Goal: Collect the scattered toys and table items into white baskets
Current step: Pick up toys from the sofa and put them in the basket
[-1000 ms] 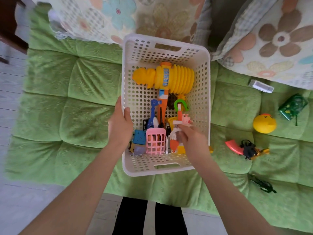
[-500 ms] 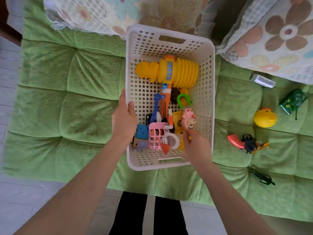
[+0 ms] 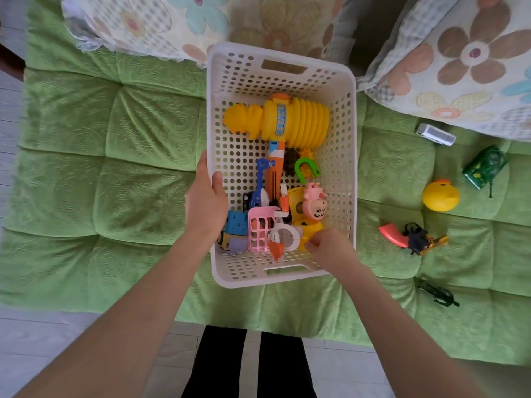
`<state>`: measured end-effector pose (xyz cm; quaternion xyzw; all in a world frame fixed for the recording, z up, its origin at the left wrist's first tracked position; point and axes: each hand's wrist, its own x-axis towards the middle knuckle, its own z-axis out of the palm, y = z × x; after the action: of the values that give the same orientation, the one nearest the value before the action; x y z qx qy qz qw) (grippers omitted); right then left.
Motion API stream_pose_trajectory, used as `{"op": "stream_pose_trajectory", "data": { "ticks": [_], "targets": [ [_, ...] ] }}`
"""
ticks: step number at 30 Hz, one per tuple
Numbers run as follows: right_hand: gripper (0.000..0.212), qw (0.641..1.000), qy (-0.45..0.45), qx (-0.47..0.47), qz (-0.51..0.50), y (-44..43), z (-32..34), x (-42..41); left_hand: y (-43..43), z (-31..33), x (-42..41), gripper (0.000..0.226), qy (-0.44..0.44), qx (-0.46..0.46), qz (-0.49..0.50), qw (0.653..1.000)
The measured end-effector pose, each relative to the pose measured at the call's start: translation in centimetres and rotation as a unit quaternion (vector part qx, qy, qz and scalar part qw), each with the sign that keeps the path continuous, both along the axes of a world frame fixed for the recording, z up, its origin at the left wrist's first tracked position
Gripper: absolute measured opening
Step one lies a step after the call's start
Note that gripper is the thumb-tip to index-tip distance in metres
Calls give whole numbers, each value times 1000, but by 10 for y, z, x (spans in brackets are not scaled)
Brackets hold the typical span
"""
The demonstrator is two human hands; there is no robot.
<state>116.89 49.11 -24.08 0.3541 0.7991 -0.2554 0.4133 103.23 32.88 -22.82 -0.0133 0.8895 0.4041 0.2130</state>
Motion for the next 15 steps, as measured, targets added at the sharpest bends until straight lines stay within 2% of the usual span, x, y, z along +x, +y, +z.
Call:
{"op": "stream_pose_trajectory", "data": {
  "ticks": [1, 3, 5, 7, 9, 12, 15],
  "targets": [
    [27, 1000, 14, -2, 6, -1, 2, 0, 0, 1, 0, 49, 0, 2, 1, 1000],
    [24, 991, 119, 32, -42, 1, 3, 3, 0, 3, -1, 49, -2, 7, 1, 1000],
    [20, 943, 275, 126, -142, 6, 8, 6, 0, 3, -2, 49, -6, 11, -3, 1000],
    [24, 879, 365, 208, -225, 12, 10, 9, 0, 4, -2, 49, -12, 15, 5, 1000],
    [34, 869, 336, 184, -314, 18, 9, 8, 1, 5, -1, 49, -17, 14, 9, 1000],
    [19, 877, 284, 86, -379, 22, 6, 9, 4, 10, 4, 47, 3, 12, -3, 1000],
    [17, 859, 291, 101, -410, 24, 14, 17, 12, 19, 13, 46, 14, 4, -14, 1000]
  ]
}}
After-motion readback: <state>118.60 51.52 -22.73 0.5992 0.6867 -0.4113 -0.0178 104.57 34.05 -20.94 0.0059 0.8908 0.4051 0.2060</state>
